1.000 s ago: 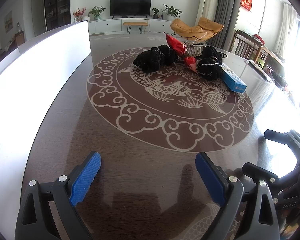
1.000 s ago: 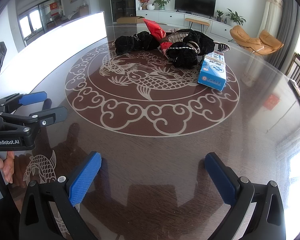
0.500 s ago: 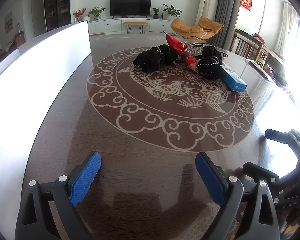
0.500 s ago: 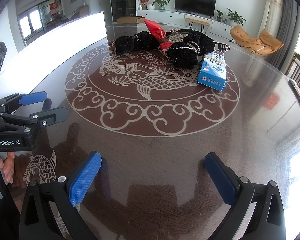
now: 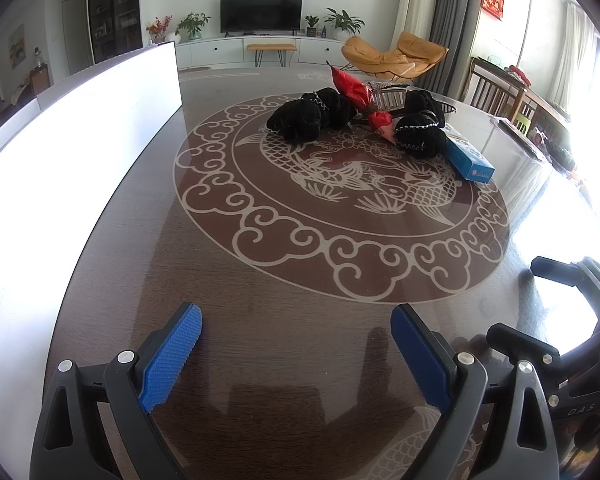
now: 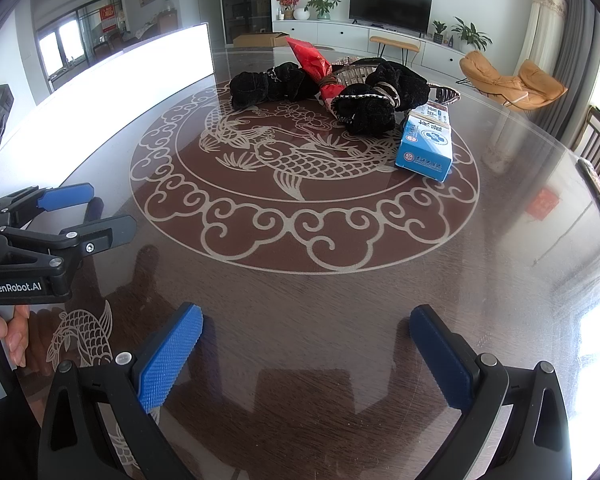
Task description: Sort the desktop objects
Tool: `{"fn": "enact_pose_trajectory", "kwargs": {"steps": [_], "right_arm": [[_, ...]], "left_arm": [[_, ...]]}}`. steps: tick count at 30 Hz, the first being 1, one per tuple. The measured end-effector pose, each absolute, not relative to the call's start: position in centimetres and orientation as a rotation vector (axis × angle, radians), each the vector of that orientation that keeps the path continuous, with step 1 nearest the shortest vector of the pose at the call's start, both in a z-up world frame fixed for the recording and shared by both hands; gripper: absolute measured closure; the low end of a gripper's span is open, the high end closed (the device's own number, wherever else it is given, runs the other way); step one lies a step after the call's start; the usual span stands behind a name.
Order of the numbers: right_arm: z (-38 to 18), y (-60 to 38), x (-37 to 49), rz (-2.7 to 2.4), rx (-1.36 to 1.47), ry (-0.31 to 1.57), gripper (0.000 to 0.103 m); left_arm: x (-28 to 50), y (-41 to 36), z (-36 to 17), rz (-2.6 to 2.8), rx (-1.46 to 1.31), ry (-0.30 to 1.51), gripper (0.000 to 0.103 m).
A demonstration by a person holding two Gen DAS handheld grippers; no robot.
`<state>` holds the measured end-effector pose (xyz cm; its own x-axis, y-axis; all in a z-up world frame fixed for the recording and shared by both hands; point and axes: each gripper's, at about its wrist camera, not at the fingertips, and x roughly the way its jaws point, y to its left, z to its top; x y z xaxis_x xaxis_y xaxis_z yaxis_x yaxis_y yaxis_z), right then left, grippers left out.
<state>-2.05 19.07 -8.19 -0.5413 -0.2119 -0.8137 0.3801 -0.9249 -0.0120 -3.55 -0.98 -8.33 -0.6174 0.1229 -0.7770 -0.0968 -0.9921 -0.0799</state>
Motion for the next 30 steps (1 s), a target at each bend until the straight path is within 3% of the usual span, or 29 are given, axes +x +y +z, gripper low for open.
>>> {"fn": "enact_pose_trajectory", "kwargs": {"steps": [24, 30], "right_arm": [[-8.3, 19.2, -2.3, -2.484, 1.271, 0.254, 0.0], [-4.6, 21.8, -3.9, -2.583, 1.161, 0.185, 0.0]], "left_arm": [[-3.5, -1.2, -8.3, 2.716, -1.301, -0.067, 0.007], [-3.4, -1.4, -8.4, 2.714, -1.297, -0.076, 0.006]]}}
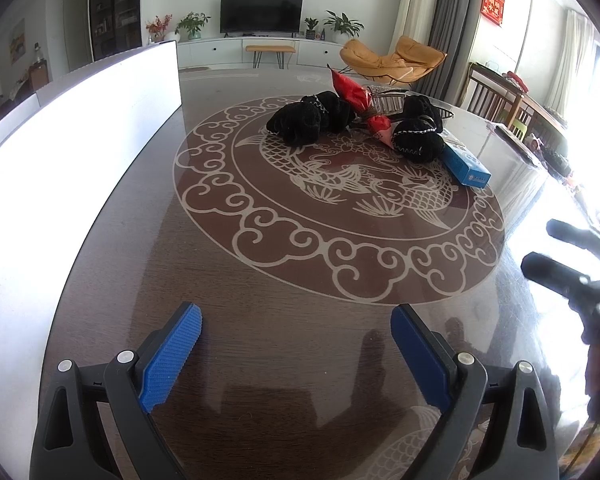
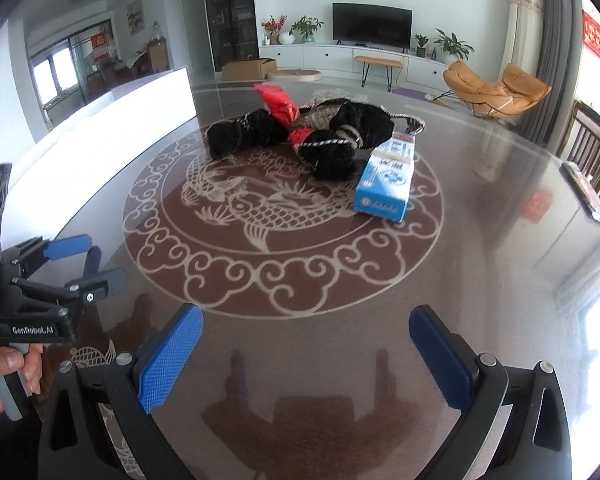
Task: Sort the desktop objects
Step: 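Grasp the blue-white nail cream box with the right tool and lift it, then hold the nail cream box raised in the right tool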
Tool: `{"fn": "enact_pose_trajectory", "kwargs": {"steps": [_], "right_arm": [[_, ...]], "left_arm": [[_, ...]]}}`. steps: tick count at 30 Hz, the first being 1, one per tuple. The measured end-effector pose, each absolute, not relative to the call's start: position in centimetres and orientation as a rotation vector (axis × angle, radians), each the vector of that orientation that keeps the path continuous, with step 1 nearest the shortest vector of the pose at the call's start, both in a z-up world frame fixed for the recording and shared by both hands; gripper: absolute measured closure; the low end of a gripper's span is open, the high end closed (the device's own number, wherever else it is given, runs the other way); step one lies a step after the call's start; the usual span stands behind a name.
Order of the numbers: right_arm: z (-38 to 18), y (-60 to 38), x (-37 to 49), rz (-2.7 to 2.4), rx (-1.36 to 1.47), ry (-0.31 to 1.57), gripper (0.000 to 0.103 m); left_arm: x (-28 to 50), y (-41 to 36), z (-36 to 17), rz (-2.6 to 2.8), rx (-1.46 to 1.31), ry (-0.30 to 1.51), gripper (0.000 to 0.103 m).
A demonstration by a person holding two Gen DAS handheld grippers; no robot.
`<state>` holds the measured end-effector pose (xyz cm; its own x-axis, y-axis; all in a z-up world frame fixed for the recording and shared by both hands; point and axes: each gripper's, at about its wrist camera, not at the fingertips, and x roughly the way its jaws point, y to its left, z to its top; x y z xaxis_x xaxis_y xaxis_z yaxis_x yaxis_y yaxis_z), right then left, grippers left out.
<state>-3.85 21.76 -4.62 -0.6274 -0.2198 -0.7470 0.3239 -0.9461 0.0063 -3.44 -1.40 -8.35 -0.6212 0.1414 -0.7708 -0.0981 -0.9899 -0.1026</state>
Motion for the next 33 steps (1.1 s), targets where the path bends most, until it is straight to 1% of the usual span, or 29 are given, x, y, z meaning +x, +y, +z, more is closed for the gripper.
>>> {"fn": "enact_pose_trajectory", "kwargs": {"steps": [4, 7, 9, 11, 13, 14, 16, 19, 21, 24, 26, 30, 33], "right_arm": [[-2.6, 23.3, -9.6, -2.636, 1.187, 0.194, 0.0], [-3.3, 23.7, -15.3, -2.607, 1.296, 0.161, 0.0], [-4.4, 23.9, -18.3, -2.595, 1.392, 0.122, 0.004], [-5.3, 23.8, -20.5, -2.586, 1.45, 0.103, 0.023], [-6.3, 23.6, -22.0, -2.556, 1.518, 0.097, 0.027], [-6.7, 23.4, -22.4, -2.544, 1.535, 0.1, 0.04], [-6.6, 22.8, -22.3, -2.554, 1.479, 0.149, 0.056], [-6.7, 20.7, -20.5, -2.47, 1.365, 0.251, 0.056], [-6.9, 18.2, -17.9, -2.351, 1.264, 0.34, 0.056], [-6.9, 15.3, -12.9, -2.163, 1.173, 0.381, 0.057], [-6.9, 14.2, -9.7, -2.142, 1.144, 0.432, 0.058], [-7.3, 15.9, -6.4, -2.255, 1.184, 0.39, 0.058], [-7.3, 17.4, -4.3, -2.327, 1.181, 0.416, 0.058]], "left_arm": [[-3.4, -1.3, -8.4, 2.722, -1.311, -0.038, 0.006], [-3.3, -1.2, -8.3, 2.722, -1.313, -0.033, 0.006], [-3.3, -1.1, -8.3, 2.723, -1.313, -0.031, 0.006], [-3.3, -1.2, -8.3, 2.724, -1.315, -0.022, 0.006], [-3.3, -1.0, -8.3, 2.727, -1.321, -0.004, 0.006], [-3.3, -1.1, -8.3, 2.728, -1.324, 0.003, 0.006], [-3.2, -1.1, -8.3, 2.728, -1.324, 0.006, 0.006], [-3.4, -0.7, -8.4, 2.728, -1.323, 0.004, 0.006], [-3.4, -0.6, -8.3, 2.729, -1.326, 0.009, 0.006], [-3.4, -0.7, -8.3, 2.729, -1.325, 0.008, 0.006], [-3.5, -0.7, -8.3, 2.728, -1.324, 0.005, 0.006], [-3.5, -0.8, -8.3, 2.729, -1.327, 0.015, 0.006], [-3.4, -0.8, -8.3, 2.73, -1.328, 0.016, 0.006]]}}
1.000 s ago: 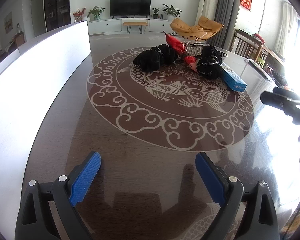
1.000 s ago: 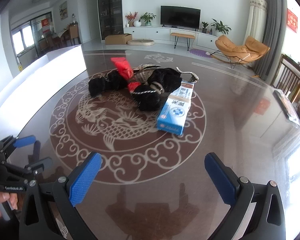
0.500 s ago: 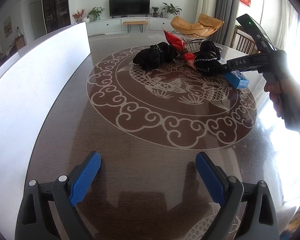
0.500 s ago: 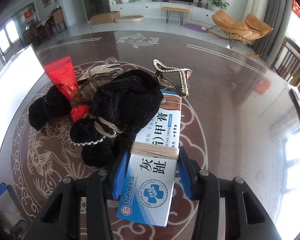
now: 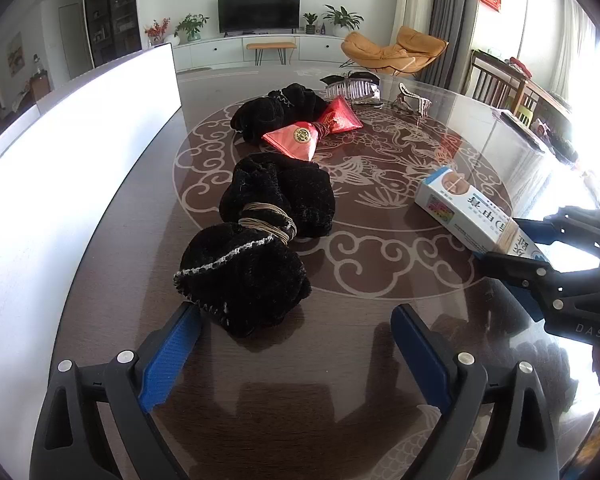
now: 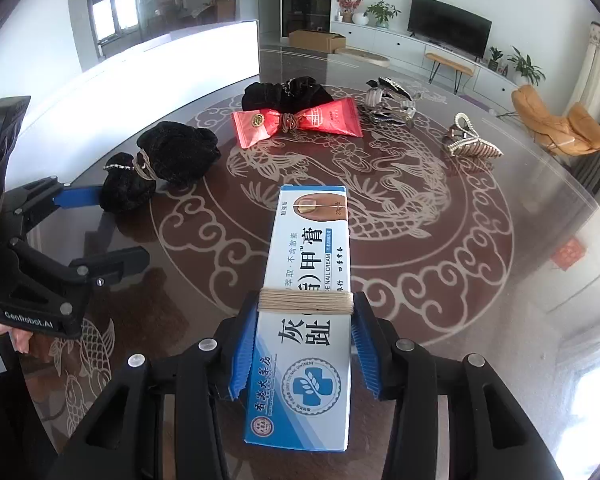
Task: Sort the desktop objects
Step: 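Hold the nail cream box raised in the right tool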
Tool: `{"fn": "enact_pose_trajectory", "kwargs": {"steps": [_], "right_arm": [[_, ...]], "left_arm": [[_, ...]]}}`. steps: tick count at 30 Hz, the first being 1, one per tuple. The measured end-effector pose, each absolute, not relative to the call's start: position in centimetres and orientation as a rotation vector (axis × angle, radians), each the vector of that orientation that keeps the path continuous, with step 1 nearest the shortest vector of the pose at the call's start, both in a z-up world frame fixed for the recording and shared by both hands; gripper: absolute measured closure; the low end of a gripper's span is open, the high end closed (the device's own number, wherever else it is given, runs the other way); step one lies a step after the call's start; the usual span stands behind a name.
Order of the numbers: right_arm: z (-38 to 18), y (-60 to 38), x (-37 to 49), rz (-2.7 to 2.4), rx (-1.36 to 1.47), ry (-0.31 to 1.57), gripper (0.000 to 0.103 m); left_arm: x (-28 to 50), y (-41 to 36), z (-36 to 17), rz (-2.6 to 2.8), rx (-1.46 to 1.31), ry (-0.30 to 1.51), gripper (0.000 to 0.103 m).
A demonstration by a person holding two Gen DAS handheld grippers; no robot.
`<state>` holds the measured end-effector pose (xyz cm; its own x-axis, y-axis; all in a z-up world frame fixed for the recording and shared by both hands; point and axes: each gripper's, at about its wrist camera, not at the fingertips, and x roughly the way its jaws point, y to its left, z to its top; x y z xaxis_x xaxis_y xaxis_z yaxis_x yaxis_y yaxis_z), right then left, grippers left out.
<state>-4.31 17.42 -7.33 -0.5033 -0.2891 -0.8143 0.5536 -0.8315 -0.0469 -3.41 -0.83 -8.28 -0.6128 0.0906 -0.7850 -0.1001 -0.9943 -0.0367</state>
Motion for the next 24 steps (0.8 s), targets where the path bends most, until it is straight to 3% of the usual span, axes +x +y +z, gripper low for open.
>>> {"fn": "enact_pose_trajectory", "kwargs": {"steps": [6, 10, 14, 19, 24], "right_arm": [[-7.6, 18.6, -2.7, -2.369, 1.196, 0.398, 0.056], [-7.3, 18.7, -3.3, -2.401, 1.213, 0.326, 0.031], [-7.6, 18.6, -3.0, -2.405, 1.197, 0.32, 0.014], [-7.9, 18.4, -3.1, -2.388, 1.215, 0.323, 0.004], [-8.0, 18.4, -3.1, -2.383, 1.218, 0.326, 0.002]], "left_arm": [[-3.4, -0.8, -8.3, 2.73, -1.329, 0.019, 0.006], [-3.4, -0.8, -8.3, 2.73, -1.329, 0.021, 0.006], [-3.4, -0.8, -8.2, 2.731, -1.331, 0.026, 0.006], [-3.6, -0.3, -8.2, 2.737, -1.344, 0.063, 0.006], [-3.6, 0.0, -8.2, 2.738, -1.346, 0.067, 0.006]]}}
